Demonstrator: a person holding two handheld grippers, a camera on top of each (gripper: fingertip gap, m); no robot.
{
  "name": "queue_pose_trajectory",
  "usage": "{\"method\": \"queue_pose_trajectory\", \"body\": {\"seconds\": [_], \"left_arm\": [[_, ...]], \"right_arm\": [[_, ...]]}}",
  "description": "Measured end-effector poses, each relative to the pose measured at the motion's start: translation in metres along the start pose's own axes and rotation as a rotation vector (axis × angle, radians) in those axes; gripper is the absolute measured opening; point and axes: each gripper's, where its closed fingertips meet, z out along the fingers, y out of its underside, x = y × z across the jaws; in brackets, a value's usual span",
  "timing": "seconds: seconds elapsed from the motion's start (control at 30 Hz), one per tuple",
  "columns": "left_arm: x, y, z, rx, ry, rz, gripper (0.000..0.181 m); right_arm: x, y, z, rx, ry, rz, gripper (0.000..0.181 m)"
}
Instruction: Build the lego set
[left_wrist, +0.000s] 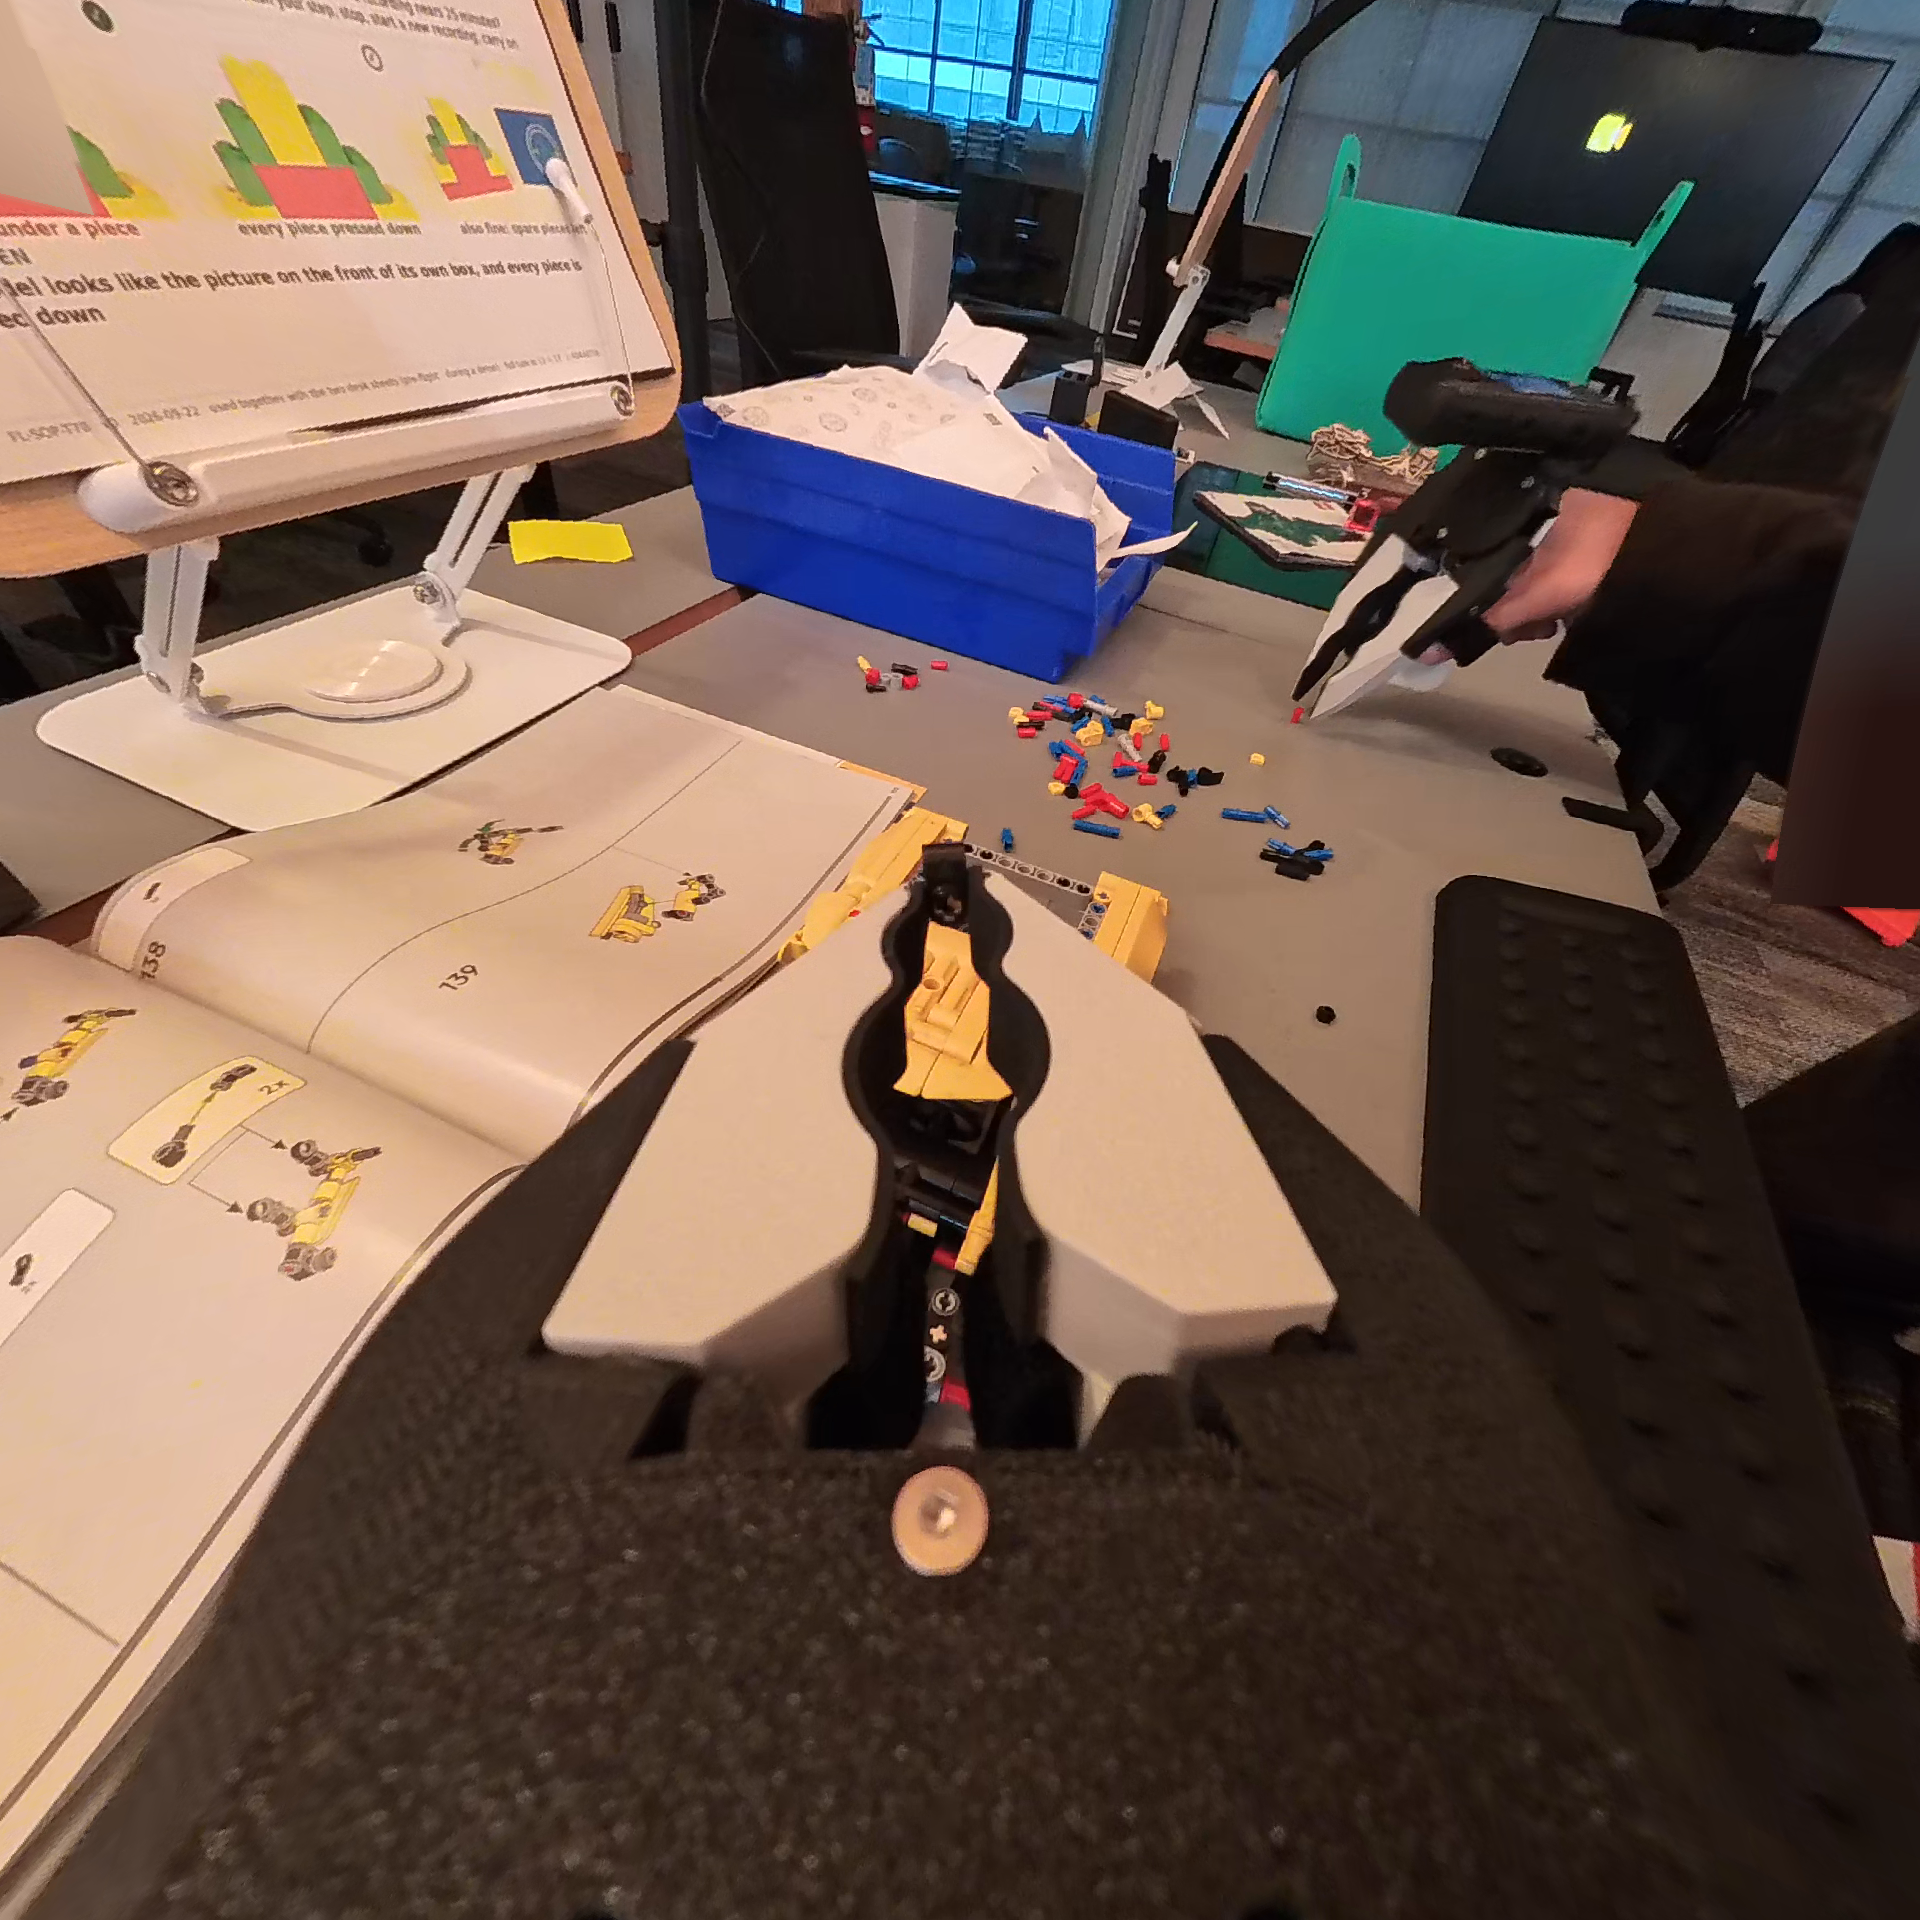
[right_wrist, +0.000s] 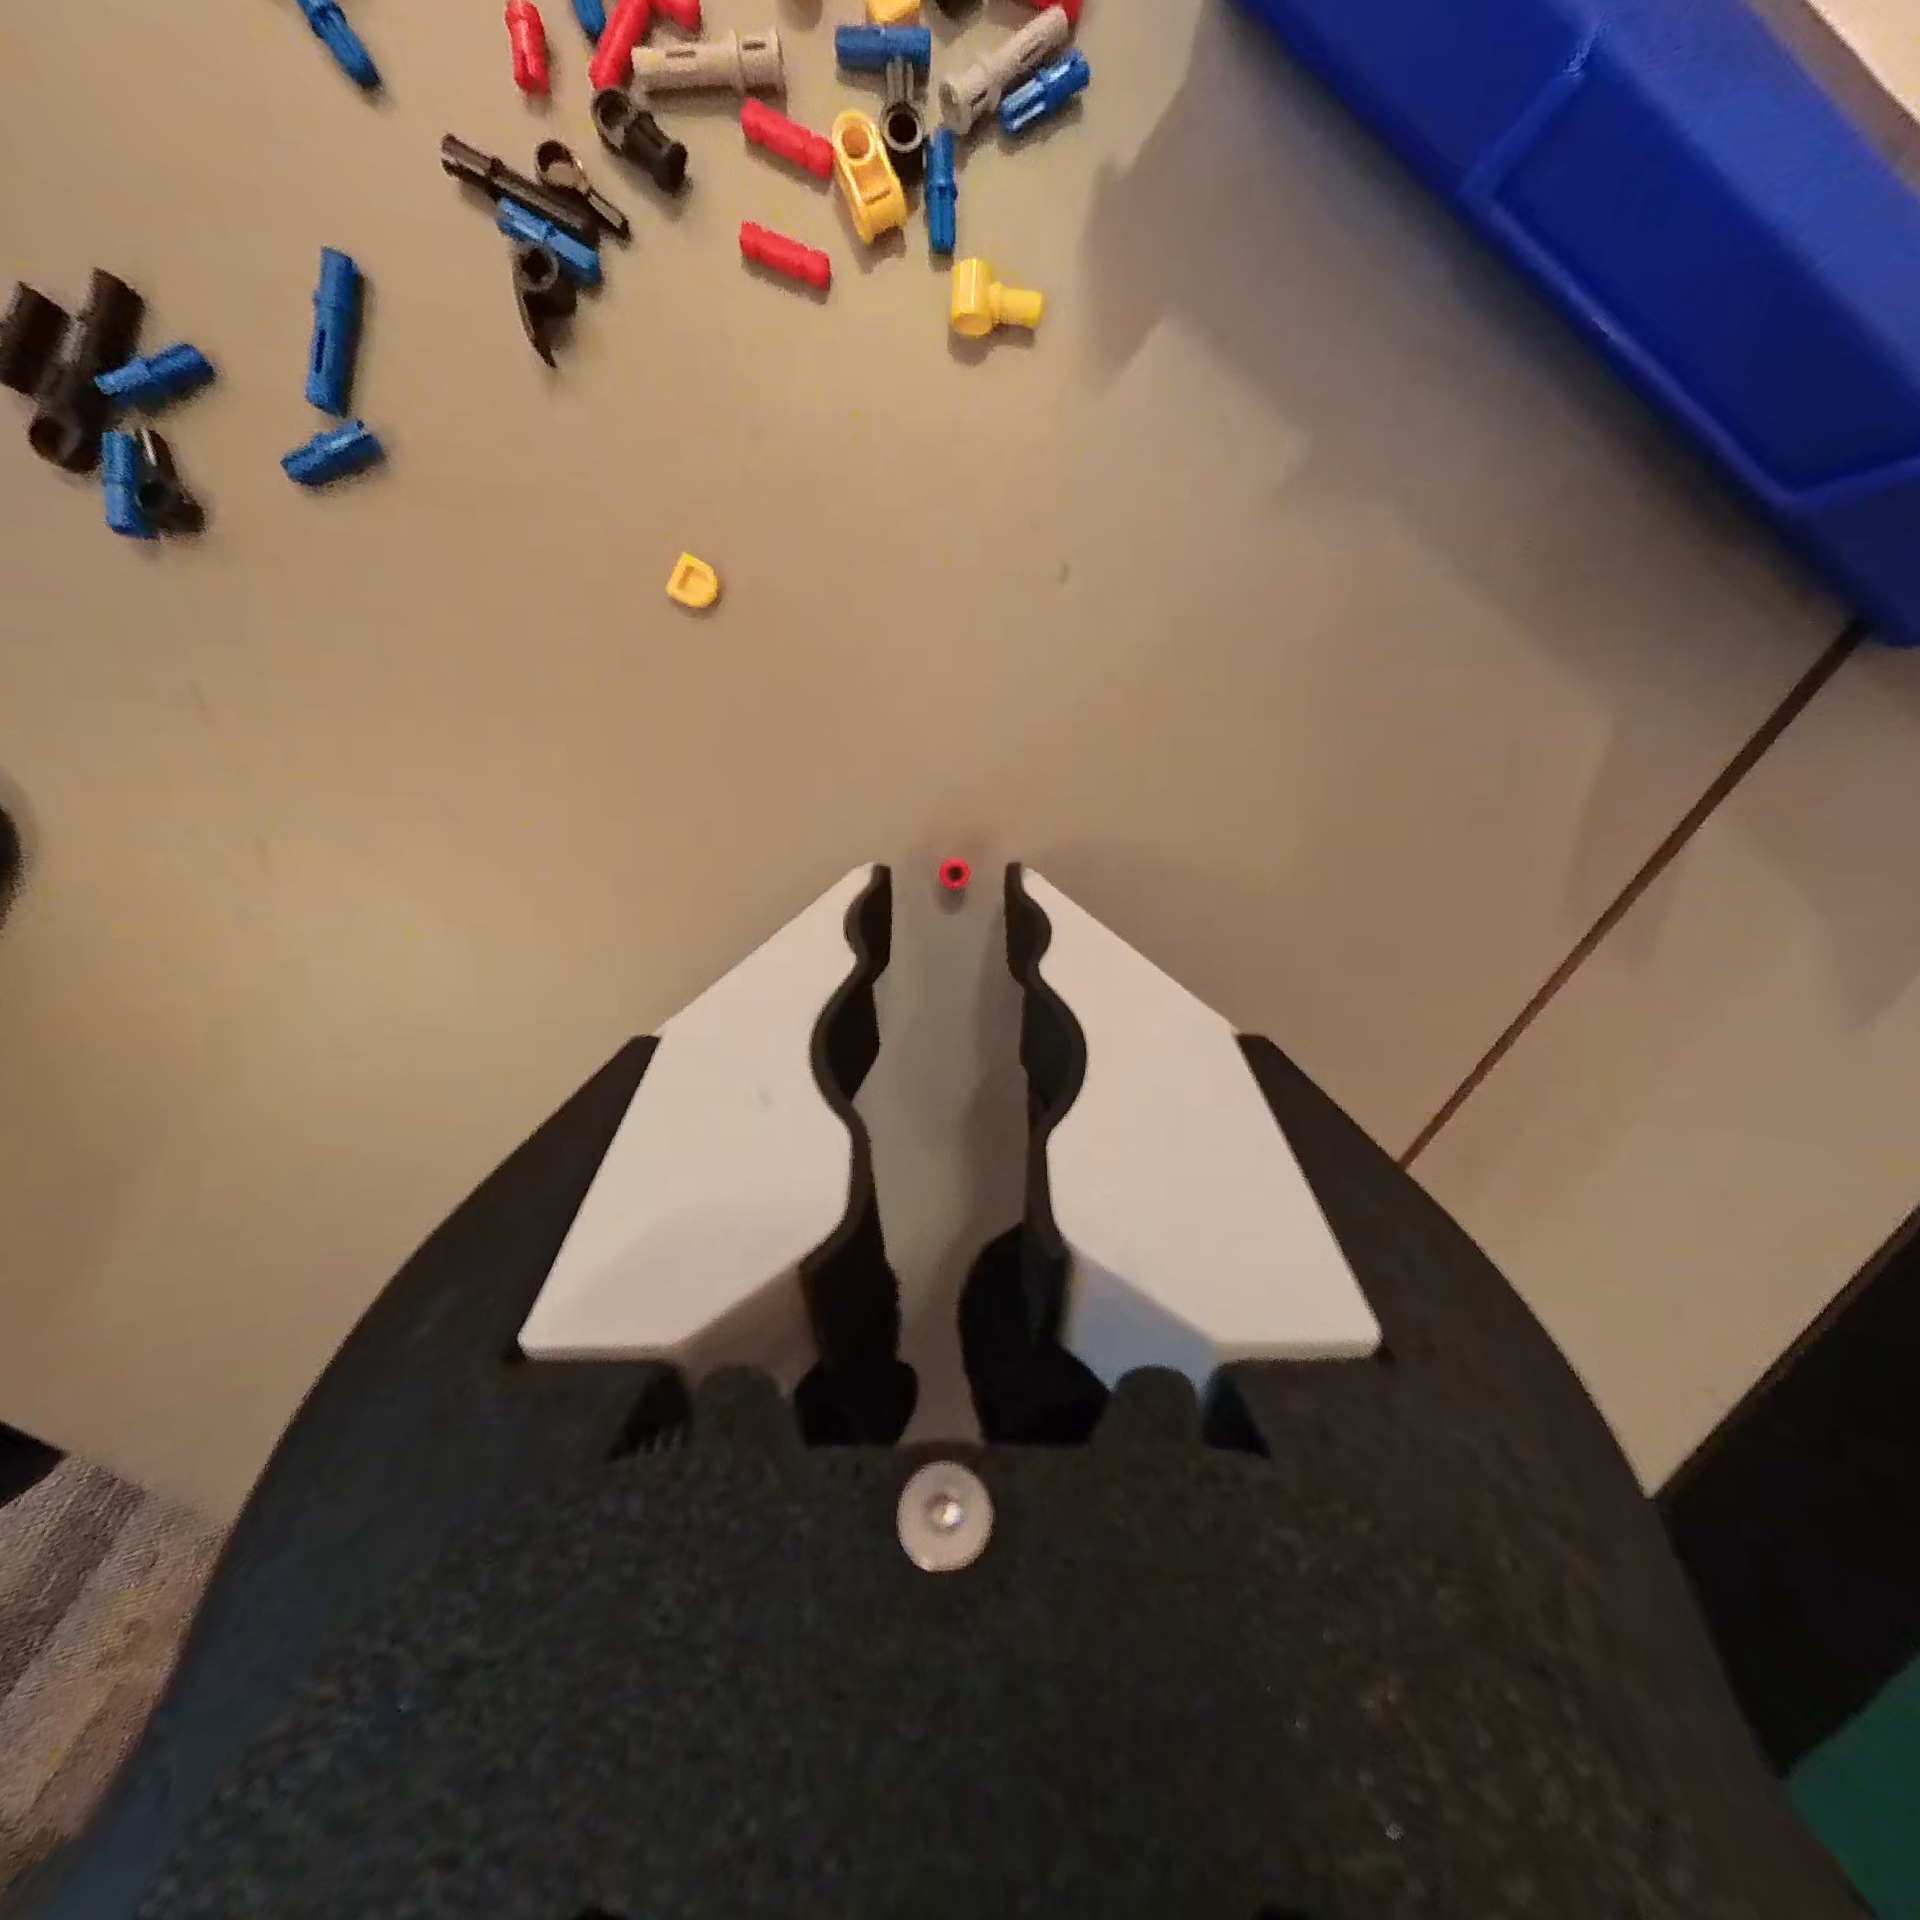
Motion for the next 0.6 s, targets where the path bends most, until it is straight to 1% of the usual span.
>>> {"method": "queue_pose_trajectory", "body": {"seconds": [0.23,0.33,0.4,0.5,0.53,0.6], "left_arm": [[-0.001,0.0,0.0,0.0,0.002,-0.009,0.007],[-0.001,0.001,0.0,-0.003,0.003,-0.007,0.007],[-0.001,0.001,0.0,-0.004,0.004,-0.007,0.007],[-0.001,0.001,0.0,-0.002,0.006,-0.013,0.007],[0.0,0.001,0.001,-0.001,0.01,-0.019,0.007],[0.003,0.001,0.002,0.004,0.022,-0.037,0.007]], "right_arm": [[0.004,0.001,0.005,-0.033,0.0,0.001,0.017],[0.003,0.002,0.007,-0.038,-0.009,-0.005,0.005],[0.002,-0.001,0.005,-0.028,-0.009,-0.007,0.004],[-0.003,-0.018,-0.002,0.03,0.004,-0.045,0.004],[-0.009,-0.029,-0.007,0.066,0.001,-0.063,0.004],[-0.031,-0.065,-0.019,0.185,-0.014,-0.111,0.004]]}}
